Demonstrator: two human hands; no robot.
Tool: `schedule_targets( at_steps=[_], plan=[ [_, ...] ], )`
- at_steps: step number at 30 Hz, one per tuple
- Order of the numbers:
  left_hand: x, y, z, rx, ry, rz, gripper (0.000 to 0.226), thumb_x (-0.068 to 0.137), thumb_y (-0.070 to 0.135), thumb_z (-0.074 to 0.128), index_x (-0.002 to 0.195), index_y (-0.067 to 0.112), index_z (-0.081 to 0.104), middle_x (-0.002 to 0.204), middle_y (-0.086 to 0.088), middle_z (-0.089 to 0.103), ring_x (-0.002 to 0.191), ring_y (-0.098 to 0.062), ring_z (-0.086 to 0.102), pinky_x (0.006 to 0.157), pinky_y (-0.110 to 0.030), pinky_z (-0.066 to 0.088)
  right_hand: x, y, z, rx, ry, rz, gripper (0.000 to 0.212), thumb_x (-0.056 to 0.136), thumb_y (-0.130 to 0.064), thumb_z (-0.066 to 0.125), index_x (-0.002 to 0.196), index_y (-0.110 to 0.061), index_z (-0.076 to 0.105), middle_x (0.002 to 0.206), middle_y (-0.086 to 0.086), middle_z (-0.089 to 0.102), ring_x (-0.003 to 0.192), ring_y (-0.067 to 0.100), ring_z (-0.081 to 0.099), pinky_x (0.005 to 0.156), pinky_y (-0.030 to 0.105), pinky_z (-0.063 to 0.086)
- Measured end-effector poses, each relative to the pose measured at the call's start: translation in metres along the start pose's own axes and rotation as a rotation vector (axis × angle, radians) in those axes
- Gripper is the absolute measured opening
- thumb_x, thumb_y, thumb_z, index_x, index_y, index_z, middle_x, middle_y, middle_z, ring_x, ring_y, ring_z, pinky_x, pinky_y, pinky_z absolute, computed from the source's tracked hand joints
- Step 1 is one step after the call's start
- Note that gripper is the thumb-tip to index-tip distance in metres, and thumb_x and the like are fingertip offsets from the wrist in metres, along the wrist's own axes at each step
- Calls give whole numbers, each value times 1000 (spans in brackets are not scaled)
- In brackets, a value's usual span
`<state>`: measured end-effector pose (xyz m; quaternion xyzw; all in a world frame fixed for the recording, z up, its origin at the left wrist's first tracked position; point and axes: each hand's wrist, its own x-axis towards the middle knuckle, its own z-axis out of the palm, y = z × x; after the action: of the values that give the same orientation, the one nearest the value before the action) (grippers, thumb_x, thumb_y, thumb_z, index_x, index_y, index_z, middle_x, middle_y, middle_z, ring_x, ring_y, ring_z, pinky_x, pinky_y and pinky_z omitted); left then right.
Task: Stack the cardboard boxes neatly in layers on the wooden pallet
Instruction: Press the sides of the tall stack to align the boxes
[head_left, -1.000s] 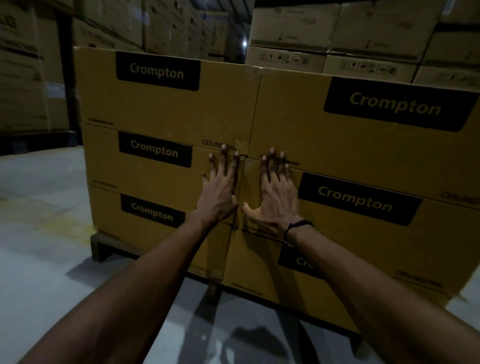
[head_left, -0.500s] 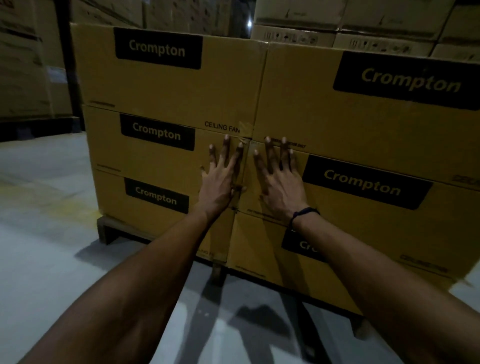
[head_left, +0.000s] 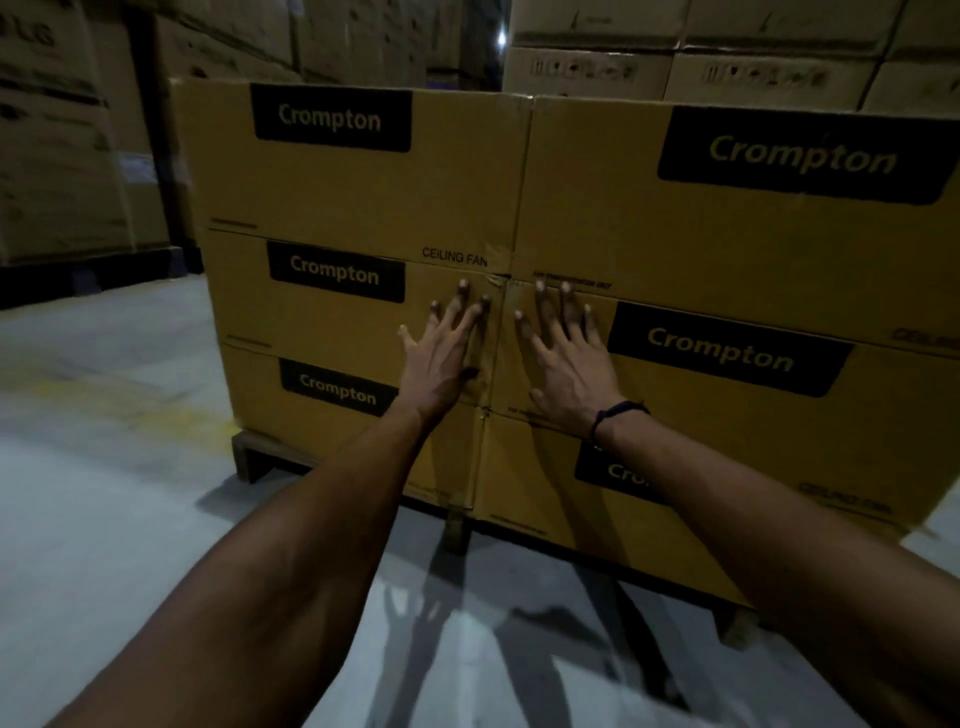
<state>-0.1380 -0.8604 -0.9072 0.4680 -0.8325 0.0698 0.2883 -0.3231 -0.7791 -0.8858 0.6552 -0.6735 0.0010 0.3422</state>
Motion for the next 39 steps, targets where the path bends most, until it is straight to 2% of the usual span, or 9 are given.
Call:
schedule_targets(
  at_steps=[5, 9, 12, 18, 25, 29, 33, 36, 39],
  plan=[
    [-28, -33, -17, -2, -19, -45, 84, 99, 48, 60, 162, 33, 8, 172, 1, 7, 156, -30, 17, 116, -70, 26, -26, -5, -2, 107, -87, -65, 97, 96, -52, 61, 164, -26, -3, 167, 12, -28, 155, 35, -21, 127, 55, 4],
    [-49, -53, -43, 55, 8, -60, 72, 101, 47, 57, 159, 25, 20, 165, -4, 28, 146, -31, 35, 109, -65, 37, -40, -13, -4, 188, -133, -76, 94, 96, -48, 61, 164, -25, 1, 170, 12, -16, 158, 32, -5, 127, 52, 14],
    [-62, -67, -63, 74, 11, -46, 69, 101, 45, 57, 156, 24, 23, 161, -5, 34, 139, -31, 43, 106, -61, 40, -39, -27, -8, 222, -121, -103, 92, 97, -50, 59, 164, -24, 2, 170, 13, -17, 158, 32, -1, 126, 52, 18],
    [-77, -101, -72, 59, 3, -131, 75, 96, 49, 64, 156, 28, 23, 163, -4, 28, 141, -32, 40, 106, -63, 41, -26, -44, -4, 166, -109, -85, 99, 92, -55, 63, 164, -25, 2, 170, 12, -17, 157, 35, -9, 125, 61, 12],
    [-66, -131, -28, -80, -138, -287, 100, 86, 62, 70, 162, 38, 9, 172, -7, -4, 156, -39, 7, 116, -73, 21, 2, -43, 23, 66, -6, -111, 104, 87, -66, 61, 164, -26, 2, 164, 13, -31, 152, 36, -29, 123, 64, -4],
    [-44, -148, 6, -267, -118, -440, 118, 75, 77, 70, 163, 39, 0, 171, -11, -13, 156, -42, -2, 116, -75, 14, 16, -48, 45, 89, 109, -76, 114, 80, -65, 71, 164, -24, 7, 168, 15, -21, 153, 39, -24, 124, 62, -1],
    [-31, -174, 41, -484, -37, -626, 134, 68, 81, 72, 163, 32, -9, 170, -14, -17, 156, -43, -6, 121, -68, 15, 37, -68, 53, 137, 229, -88, 113, 78, -63, 74, 163, -21, 14, 171, 14, -10, 155, 41, -14, 125, 61, 5],
    [-26, -200, 62, -544, -12, -659, 142, 63, 84, 73, 164, 26, -9, 170, -14, -15, 156, -41, -5, 122, -64, 17, 56, -81, 53, 139, 339, -138, 110, 78, -60, 74, 163, -19, 17, 171, 14, -6, 157, 38, -9, 125, 60, 2],
    [-26, -217, 73, -589, 7, -626, 147, 61, 81, 77, 164, 21, -9, 170, -8, -18, 156, -36, -11, 124, -57, 11, 72, -90, 42, 148, 392, -136, 111, 79, -59, 73, 164, -17, 14, 171, 14, -7, 157, 37, -10, 125, 60, 1]
  ],
)
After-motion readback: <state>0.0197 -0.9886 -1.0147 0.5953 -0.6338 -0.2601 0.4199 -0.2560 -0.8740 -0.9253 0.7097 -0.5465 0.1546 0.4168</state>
